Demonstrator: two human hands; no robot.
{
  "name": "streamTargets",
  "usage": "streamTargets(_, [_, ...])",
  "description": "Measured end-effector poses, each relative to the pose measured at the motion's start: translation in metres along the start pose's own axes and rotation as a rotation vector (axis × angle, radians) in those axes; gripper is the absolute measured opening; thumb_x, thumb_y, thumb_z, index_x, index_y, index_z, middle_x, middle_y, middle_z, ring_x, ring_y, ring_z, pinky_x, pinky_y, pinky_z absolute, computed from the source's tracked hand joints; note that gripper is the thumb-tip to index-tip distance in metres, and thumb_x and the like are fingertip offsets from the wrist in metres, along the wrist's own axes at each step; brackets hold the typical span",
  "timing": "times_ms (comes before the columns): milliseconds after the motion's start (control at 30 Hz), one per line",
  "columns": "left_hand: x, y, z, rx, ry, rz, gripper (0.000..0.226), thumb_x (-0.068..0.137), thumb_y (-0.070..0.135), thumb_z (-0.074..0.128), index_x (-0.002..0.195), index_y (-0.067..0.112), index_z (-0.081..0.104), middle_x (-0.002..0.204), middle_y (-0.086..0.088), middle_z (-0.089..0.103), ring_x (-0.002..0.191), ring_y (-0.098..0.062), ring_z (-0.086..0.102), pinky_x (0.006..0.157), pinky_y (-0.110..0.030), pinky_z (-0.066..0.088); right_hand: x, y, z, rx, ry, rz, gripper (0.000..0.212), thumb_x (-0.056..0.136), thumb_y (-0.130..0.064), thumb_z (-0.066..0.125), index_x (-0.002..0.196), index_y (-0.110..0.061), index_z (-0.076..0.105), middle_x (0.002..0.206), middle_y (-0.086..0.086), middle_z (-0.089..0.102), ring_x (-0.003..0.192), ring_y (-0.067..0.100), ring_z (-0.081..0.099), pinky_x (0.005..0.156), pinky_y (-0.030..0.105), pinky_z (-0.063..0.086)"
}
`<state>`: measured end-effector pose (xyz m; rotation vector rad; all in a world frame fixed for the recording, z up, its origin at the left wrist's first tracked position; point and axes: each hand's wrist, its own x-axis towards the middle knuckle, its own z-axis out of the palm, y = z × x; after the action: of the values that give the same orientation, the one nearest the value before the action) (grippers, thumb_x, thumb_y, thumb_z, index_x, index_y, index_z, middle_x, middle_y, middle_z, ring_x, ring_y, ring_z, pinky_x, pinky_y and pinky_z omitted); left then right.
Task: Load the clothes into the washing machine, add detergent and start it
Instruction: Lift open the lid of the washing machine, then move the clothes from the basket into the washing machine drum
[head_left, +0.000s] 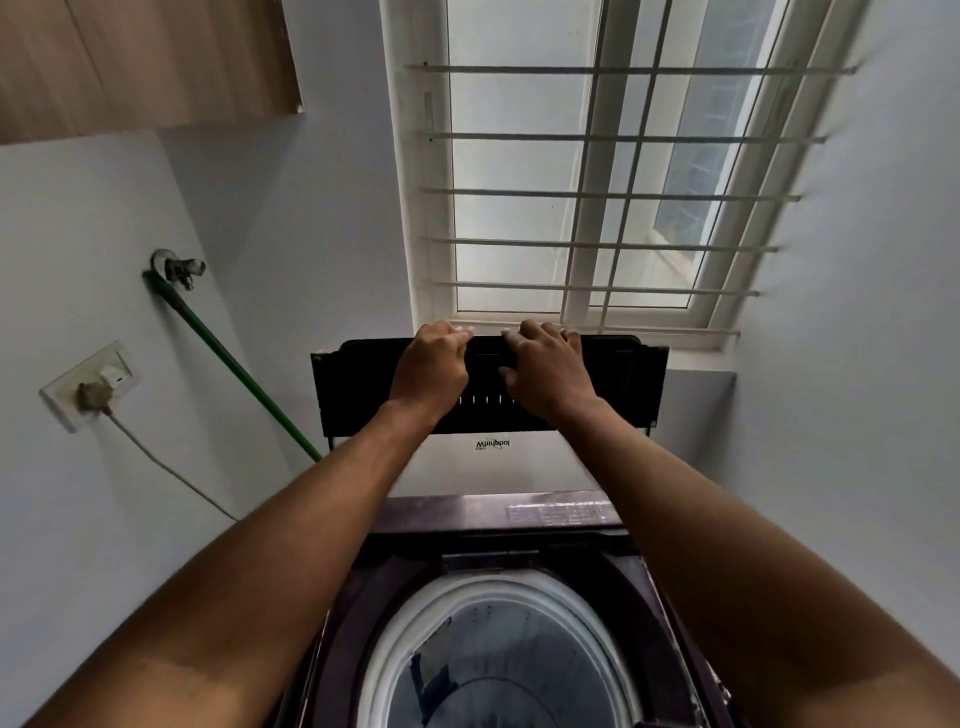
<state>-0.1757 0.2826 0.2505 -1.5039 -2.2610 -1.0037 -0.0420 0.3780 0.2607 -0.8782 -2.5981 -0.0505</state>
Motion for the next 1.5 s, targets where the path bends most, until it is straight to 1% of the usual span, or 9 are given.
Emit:
streamTargets(300, [0.022, -0.013, 0.017, 0.035, -0.113, -0.038, 0.062, 0.084, -0.007, 0.043, 0.143, 0.012, 0.051, 0.138, -0.004, 0.055, 0.134, -0.021, 0.042, 0.113, -0.024, 0.030, 0.023, 0.009, 0.018, -0.027, -0.154, 0.015, 0.099, 0.079, -0.051, 0.073, 0.157, -0.020, 0.020, 0.153, 0.000, 0.031, 0.145, 0.022, 0.025, 0.115, 0.062, 0.016])
streamTargets(567, [0.037, -0.018, 0.030, 0.048, -0.114, -0.060, 0.060, 0.083, -0.003, 0.047, 0.141, 0.011, 0.053, 0.135, -0.005, 0.057, 0.130, -0.023, 0.046, 0.107, -0.028, 0.038, 0.036, 0.016, 0.031, -0.019, -0.231, 0.009, 0.108, 0.079, -0.044, 0.077, 0.159, -0.020, 0.009, 0.164, 0.001, 0.012, 0.153, 0.020, 0.005, 0.115, 0.067, 0.011])
streamTargets(800, [0.037, -0.027, 0.039, 0.063, -0.119, -0.032, 0.065, 0.081, -0.004, 0.047, 0.144, 0.010, 0.050, 0.138, -0.006, 0.054, 0.130, -0.025, 0.046, 0.109, -0.031, 0.039, 0.039, 0.019, 0.040, -0.057, -0.227, -0.015, 0.108, 0.079, -0.031, 0.077, 0.159, -0.017, 0.007, 0.163, 0.006, 0.012, 0.153, 0.025, 0.004, 0.119, 0.063, 0.011])
streamTargets(967, [0.032, -0.027, 0.034, 0.044, -0.173, -0.022, 0.067, 0.082, -0.002, 0.048, 0.148, 0.010, 0.043, 0.154, -0.007, 0.042, 0.146, -0.021, 0.031, 0.119, -0.030, 0.021, 0.034, 0.020, 0.042, -0.081, -0.236, -0.033, 0.115, 0.077, -0.029, 0.080, 0.159, -0.015, 0.001, 0.165, 0.006, 0.002, 0.153, 0.025, -0.005, 0.119, 0.064, 0.005])
streamTargets(1067, [0.015, -0.027, 0.036, 0.096, -0.177, 0.052, 0.073, 0.082, 0.000, 0.051, 0.152, 0.009, 0.034, 0.161, -0.010, 0.028, 0.151, -0.023, 0.016, 0.123, -0.034, 0.006, 0.020, 0.021, 0.046, -0.052, -0.157, -0.051, 0.103, 0.083, -0.023, 0.074, 0.159, -0.014, 0.005, 0.166, 0.009, -0.002, 0.153, 0.024, -0.007, 0.119, 0.061, 0.003])
streamTargets(1167, [-0.011, -0.023, 0.042, 0.107, -0.146, 0.113, 0.074, 0.082, 0.003, 0.052, 0.153, 0.007, 0.031, 0.162, -0.011, 0.024, 0.152, -0.023, 0.012, 0.125, -0.037, 0.001, -0.005, 0.026, 0.054, 0.002, 0.068, -0.065, 0.080, 0.083, -0.005, 0.064, 0.154, -0.008, 0.028, 0.162, 0.018, 0.018, 0.152, 0.032, 0.013, 0.122, 0.054, 0.016])
streamTargets(1300, [-0.043, -0.014, 0.046, 0.016, -0.136, 0.151, 0.065, 0.079, -0.001, 0.054, 0.143, 0.005, 0.049, 0.147, -0.012, 0.050, 0.142, -0.025, 0.038, 0.122, -0.040, 0.024, -0.040, 0.032, 0.059, 0.102, 0.180, -0.096, 0.049, 0.079, 0.004, 0.059, 0.128, -0.002, 0.060, 0.133, 0.021, 0.052, 0.124, 0.037, 0.050, 0.100, 0.048, 0.049])
streamTargets(1367, [-0.052, -0.006, 0.044, -0.019, -0.123, 0.135, 0.056, 0.078, -0.001, 0.055, 0.134, 0.008, 0.060, 0.130, -0.011, 0.062, 0.126, -0.027, 0.053, 0.111, -0.040, 0.039, -0.053, 0.038, 0.053, 0.094, 0.183, -0.080, 0.044, 0.077, 0.005, 0.059, 0.120, -0.002, 0.064, 0.122, 0.019, 0.055, 0.111, 0.036, 0.055, 0.086, 0.048, 0.054])
streamTargets(1500, [-0.069, 0.013, 0.045, -0.036, -0.157, 0.164, 0.041, 0.078, 0.004, 0.058, 0.116, 0.014, 0.071, 0.119, -0.006, 0.067, 0.113, -0.026, 0.057, 0.103, -0.041, 0.044, -0.089, 0.048, 0.040, 0.094, 0.138, 0.042, 0.029, 0.074, 0.004, 0.057, 0.101, -0.002, 0.064, 0.106, 0.018, 0.055, 0.097, 0.036, 0.055, 0.078, 0.047, 0.053])
